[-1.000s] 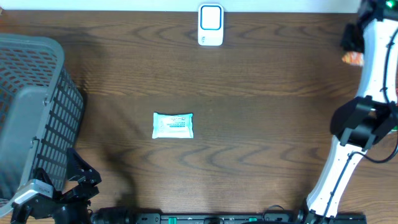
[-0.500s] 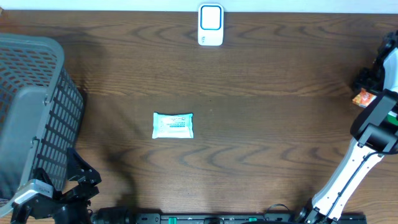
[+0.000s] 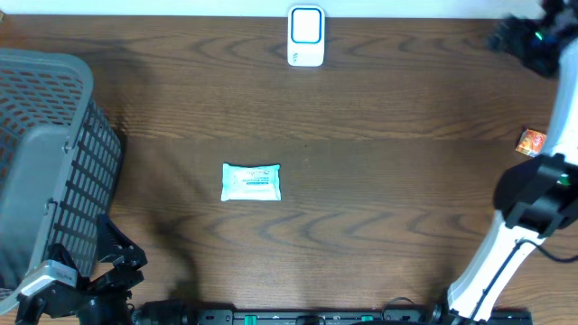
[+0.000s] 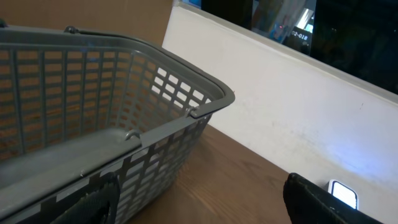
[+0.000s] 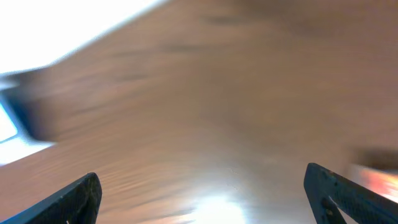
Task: Scan the item barcode
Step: 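Carry the snack box to the right edge and release it, then swing the right gripper left and grasp the teal wipes pack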
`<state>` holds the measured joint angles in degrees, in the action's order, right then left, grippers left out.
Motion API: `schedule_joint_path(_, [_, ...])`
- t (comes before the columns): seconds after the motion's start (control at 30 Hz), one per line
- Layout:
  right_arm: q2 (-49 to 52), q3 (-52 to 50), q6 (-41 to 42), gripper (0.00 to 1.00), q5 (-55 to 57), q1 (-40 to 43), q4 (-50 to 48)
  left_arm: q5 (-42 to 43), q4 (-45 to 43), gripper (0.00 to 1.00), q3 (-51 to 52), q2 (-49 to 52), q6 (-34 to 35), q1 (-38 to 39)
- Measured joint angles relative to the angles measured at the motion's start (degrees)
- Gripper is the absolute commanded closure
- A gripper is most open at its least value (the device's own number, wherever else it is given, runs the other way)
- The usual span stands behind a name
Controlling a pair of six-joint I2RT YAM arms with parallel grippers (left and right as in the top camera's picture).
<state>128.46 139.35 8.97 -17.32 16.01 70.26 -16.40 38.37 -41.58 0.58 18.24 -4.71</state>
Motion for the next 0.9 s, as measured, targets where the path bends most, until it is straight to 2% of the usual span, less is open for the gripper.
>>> schedule_joint_path(0.07, [-1.0, 0.5, -1.0, 0.01, -6.1, -5.3, 0.8, 0.0, 0.0, 0.16, 0.0, 0.0, 0.0, 0.0])
schedule_joint_path(0.2, [0.7, 0.4, -9.7, 0.01, -12.6, -18.4, 8.0, 0.0, 0.0, 0.15, 0.0, 0.0, 0.0, 0.0])
schedule_joint_path(0.3, [3.4, 0.0, -17.3, 0.01, -12.1, -28.3, 12.7, 0.0, 0.0, 0.16, 0.0, 0.0, 0.0, 0.0])
schedule_joint_path(0.43, [6.4, -0.5, -22.1, 0.01, -7.1, -39.3, 16.0, 0.0, 0.0, 0.15, 0.0, 0.0, 0.0, 0.0])
schedule_joint_path(0.67, [8.8, -2.1, -17.6, 0.01, 11.3, -54.6, 14.2, 0.0, 0.0, 0.15, 0.0, 0.0, 0.0, 0.0])
schedule_joint_path(0.9, [8.9, -5.8, -8.3, 0.01, 21.6, -64.7, 12.3, 0.0, 0.0, 0.16, 0.0, 0.0, 0.0, 0.0])
